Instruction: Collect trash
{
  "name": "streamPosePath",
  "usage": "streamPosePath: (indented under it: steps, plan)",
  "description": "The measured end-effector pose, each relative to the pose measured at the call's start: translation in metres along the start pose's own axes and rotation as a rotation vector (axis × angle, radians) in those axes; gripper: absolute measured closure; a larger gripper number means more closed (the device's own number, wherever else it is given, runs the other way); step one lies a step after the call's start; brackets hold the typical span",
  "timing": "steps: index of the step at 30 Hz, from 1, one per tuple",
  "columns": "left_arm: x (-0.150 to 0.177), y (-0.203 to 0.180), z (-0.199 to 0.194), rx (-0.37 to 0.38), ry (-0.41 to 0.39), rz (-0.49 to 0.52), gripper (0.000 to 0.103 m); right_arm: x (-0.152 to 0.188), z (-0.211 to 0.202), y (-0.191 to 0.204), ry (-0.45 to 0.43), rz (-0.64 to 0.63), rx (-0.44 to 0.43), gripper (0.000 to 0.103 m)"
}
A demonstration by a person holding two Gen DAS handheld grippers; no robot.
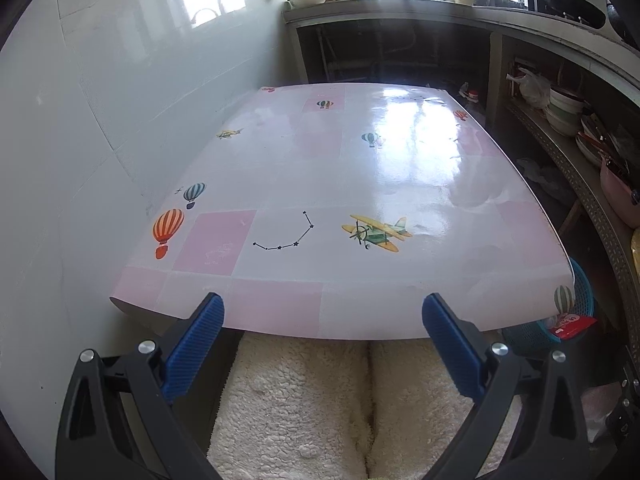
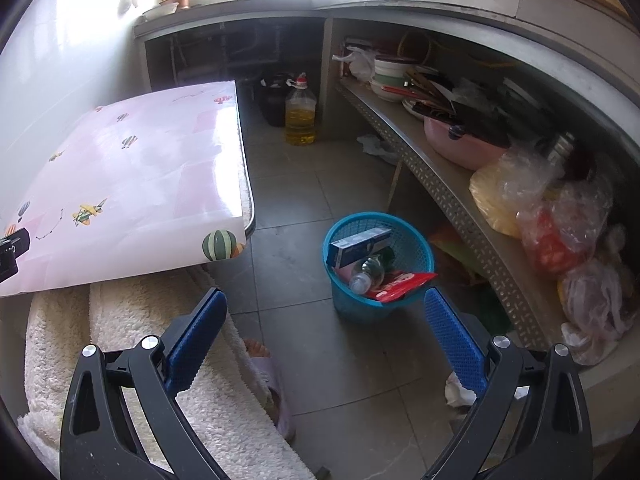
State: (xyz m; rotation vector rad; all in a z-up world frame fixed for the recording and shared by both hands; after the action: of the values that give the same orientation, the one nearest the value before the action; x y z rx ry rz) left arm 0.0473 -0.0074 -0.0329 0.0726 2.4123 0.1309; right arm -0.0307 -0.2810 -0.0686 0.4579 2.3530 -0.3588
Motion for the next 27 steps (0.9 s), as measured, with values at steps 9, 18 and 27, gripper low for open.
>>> streamPosePath:
  steps: [9, 18, 27]
  plan:
    - [0.0025, -0.0063, 0.0007, 0.016, 0.009, 0.025, 0.006, -0.0008, 0.0003, -0.0046, -0.010, -0.002, 0.021, 0.008]
    - [0.0016, -0.0074, 0.0024, 0.026, 0.018, 0.025, 0.006, -0.0029, 0.0017, -0.0084, -0.008, 0.001, 0.022, 0.008]
    - [0.0029, -0.0088, 0.0022, 0.033, 0.019, 0.023, 0.006, -0.0042, 0.0018, -0.0094, -0.011, -0.005, 0.023, 0.008]
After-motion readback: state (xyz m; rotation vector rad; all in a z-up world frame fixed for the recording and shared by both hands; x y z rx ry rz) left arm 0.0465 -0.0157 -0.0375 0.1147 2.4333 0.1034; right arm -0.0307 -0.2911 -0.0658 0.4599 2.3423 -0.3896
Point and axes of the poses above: each gripper's, at about its wrist camera, not at the fingertips, and z roughly the way its jaws point, y to its left, x to its underside, the point moved 1 cm from there along z, roughly the way its jaws point, and after that the axes turned 3 degrees about x, right-handed, at the moved point
